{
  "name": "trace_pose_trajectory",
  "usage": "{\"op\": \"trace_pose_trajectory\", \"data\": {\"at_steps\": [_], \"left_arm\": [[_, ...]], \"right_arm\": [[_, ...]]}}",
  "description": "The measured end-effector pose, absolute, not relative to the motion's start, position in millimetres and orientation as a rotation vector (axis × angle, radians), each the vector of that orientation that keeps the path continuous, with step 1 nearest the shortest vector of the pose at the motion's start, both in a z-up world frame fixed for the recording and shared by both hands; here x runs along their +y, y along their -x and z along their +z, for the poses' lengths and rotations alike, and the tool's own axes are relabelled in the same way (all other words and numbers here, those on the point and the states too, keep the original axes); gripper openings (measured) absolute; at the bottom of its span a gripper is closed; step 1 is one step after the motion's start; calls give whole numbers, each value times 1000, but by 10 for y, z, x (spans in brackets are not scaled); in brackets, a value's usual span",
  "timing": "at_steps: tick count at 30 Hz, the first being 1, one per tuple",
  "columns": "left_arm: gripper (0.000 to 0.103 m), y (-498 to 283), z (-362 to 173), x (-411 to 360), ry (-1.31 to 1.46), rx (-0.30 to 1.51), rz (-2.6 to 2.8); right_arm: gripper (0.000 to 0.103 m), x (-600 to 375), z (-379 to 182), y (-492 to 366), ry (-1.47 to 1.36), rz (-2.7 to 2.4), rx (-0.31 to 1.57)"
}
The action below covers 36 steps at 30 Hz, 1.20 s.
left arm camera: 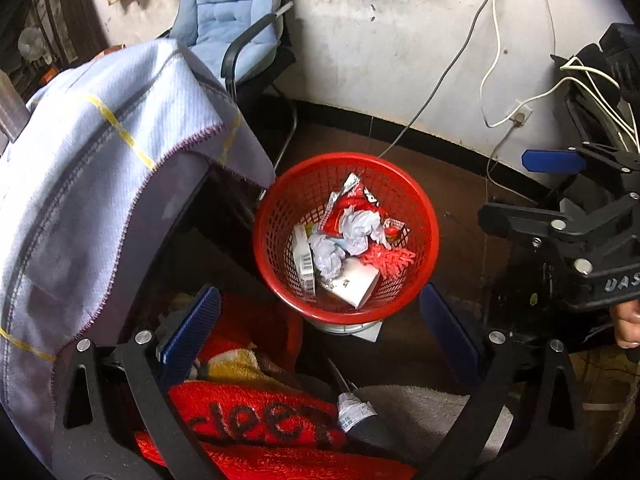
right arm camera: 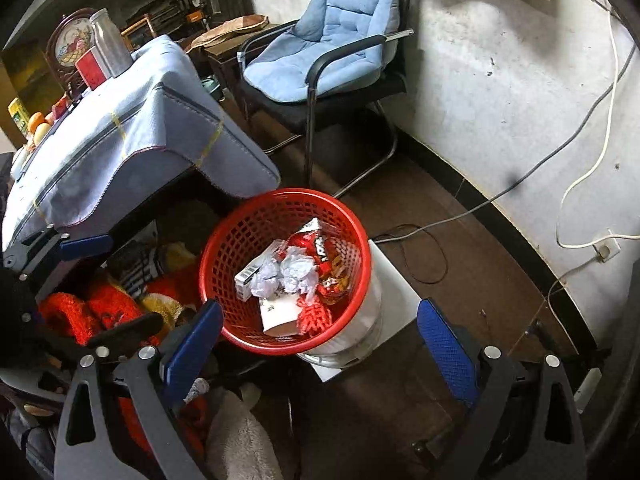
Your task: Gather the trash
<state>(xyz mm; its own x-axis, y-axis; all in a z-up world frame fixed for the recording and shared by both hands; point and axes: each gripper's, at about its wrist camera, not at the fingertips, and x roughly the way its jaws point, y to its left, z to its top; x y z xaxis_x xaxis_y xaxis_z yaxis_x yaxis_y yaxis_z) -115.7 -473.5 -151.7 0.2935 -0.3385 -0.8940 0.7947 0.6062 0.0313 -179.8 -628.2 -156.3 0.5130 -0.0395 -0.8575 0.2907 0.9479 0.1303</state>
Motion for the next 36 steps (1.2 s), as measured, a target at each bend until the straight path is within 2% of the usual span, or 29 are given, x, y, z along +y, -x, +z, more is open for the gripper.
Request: {"op": "trace_pose_trajectory", "data": {"at_steps": [12,36], "left_arm": [[96,1158,-1490,-4722,-531,989,-788],[96,1177,-1515,-4754,-548,977,-794]], "right_arm": [[96,-6151,-1207,1884,-151,-199,938],[96,-6188,-1381,1820,-192,-188,993]]}}
